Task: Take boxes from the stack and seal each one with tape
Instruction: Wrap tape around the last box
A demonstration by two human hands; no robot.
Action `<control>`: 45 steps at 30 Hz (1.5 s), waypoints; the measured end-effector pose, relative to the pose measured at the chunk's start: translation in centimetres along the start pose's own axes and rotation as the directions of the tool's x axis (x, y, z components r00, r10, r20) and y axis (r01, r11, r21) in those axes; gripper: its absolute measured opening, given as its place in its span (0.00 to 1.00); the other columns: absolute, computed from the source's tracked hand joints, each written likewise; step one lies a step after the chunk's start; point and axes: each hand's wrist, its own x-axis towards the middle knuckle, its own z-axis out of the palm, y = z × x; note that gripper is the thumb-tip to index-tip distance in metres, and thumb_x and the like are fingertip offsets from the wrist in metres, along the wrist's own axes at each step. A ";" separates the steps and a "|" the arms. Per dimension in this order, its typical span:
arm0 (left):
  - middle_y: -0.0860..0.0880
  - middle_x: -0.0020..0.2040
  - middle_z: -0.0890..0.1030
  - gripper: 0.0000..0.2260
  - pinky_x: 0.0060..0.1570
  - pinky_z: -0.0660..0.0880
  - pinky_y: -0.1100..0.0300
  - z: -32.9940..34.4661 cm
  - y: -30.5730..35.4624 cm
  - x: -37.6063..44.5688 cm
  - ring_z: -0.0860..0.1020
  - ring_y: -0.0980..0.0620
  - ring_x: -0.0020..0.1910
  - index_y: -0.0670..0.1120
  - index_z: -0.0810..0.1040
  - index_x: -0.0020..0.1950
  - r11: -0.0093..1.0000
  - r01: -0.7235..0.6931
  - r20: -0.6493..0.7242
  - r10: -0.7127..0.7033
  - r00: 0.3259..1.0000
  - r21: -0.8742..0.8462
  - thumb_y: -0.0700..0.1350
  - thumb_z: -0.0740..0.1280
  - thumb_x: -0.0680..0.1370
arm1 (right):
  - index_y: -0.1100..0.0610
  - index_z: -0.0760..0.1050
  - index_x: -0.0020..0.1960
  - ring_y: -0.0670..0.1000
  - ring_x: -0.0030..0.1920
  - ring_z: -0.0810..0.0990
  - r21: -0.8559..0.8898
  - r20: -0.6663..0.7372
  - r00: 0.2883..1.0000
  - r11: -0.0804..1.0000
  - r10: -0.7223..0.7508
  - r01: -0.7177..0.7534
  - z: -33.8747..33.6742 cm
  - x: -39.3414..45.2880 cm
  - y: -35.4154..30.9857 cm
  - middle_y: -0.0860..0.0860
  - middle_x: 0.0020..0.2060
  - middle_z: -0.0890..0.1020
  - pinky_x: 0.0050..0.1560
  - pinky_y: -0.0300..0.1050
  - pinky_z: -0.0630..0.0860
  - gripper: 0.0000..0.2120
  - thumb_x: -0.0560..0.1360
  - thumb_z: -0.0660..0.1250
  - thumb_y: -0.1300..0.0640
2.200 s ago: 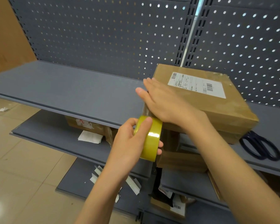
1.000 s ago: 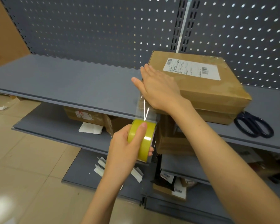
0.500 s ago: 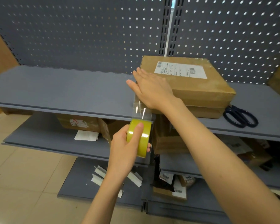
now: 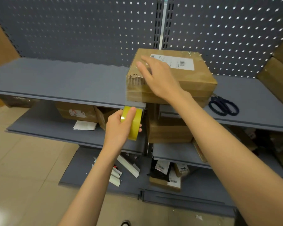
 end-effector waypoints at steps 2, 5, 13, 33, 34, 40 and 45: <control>0.43 0.38 0.82 0.11 0.32 0.78 0.62 0.2 0.0 -0.2 0.81 0.55 0.30 0.42 0.77 0.48 1.000 -0.004 -0.020 0.004 1.000 0.004 0.50 0.64 0.79 | 0.58 0.67 0.71 0.52 0.69 0.69 -0.033 -0.085 0.996 0.999 0.021 -0.024 -1.1 -1.3 1.5 0.53 0.68 0.73 0.68 0.48 0.64 0.22 0.83 0.52 0.48; 0.50 0.34 0.77 0.10 0.24 0.70 0.71 0.4 0.0 -0.3 0.77 0.63 0.25 0.42 0.74 0.47 0.999 -0.025 -0.049 0.026 0.998 0.021 0.48 0.64 0.80 | 0.58 0.71 0.68 0.51 0.65 0.71 -0.111 -0.237 0.969 0.989 0.069 -0.098 -2.7 -3.5 3.8 0.53 0.65 0.75 0.65 0.48 0.67 0.19 0.82 0.54 0.51; 0.41 0.47 0.81 0.10 0.43 0.74 0.53 -0.2 -0.6 0.4 0.81 0.41 0.48 0.48 0.74 0.44 1.000 0.008 -0.094 -0.006 0.996 0.023 0.53 0.68 0.77 | 0.59 0.75 0.61 0.54 0.59 0.73 -0.100 -0.525 0.806 0.920 0.275 -0.379 -6.1 -9.5 8.4 0.55 0.56 0.77 0.59 0.47 0.67 0.14 0.80 0.57 0.57; 0.51 0.42 0.78 0.13 0.28 0.73 0.65 -0.1 -0.4 0.3 0.80 0.59 0.28 0.46 0.70 0.56 0.999 0.020 -0.091 -0.023 0.996 -0.037 0.51 0.67 0.78 | 0.70 0.71 0.59 0.67 0.57 0.74 -0.173 -0.287 0.619 0.596 0.731 -0.784 -7.4 -10.8 11.5 0.67 0.57 0.75 0.49 0.53 0.70 0.17 0.81 0.61 0.56; 0.51 0.42 0.78 0.13 0.27 0.72 0.66 -0.1 -0.4 0.3 0.80 0.59 0.27 0.46 0.70 0.56 0.999 0.022 -0.086 -0.025 0.996 -0.038 0.51 0.67 0.78 | 0.70 0.69 0.61 0.67 0.58 0.73 -0.145 -0.313 0.616 0.605 0.723 -0.783 -7.7 -10.8 11.0 0.67 0.59 0.74 0.50 0.53 0.70 0.17 0.81 0.60 0.56; 0.50 0.45 0.76 0.13 0.31 0.70 0.64 -0.1 -0.4 0.3 0.77 0.58 0.34 0.46 0.70 0.55 1.000 -0.004 -0.105 0.002 0.994 -0.025 0.51 0.68 0.77 | 0.66 0.71 0.59 0.63 0.54 0.76 -0.123 -0.402 0.698 0.720 0.593 -0.683 -9.2 -9.9 9.0 0.63 0.55 0.77 0.43 0.47 0.66 0.17 0.80 0.62 0.53; 0.55 0.43 0.74 0.18 0.35 0.69 0.63 -0.2 -0.5 0.1 0.74 0.59 0.40 0.45 0.68 0.61 0.997 -0.044 -0.099 0.037 0.994 -0.068 0.50 0.69 0.76 | 0.62 0.73 0.55 0.57 0.50 0.78 -0.166 -0.431 0.788 0.820 0.439 -0.548 -9.5 -10.7 7.1 0.57 0.49 0.80 0.41 0.45 0.68 0.19 0.75 0.68 0.47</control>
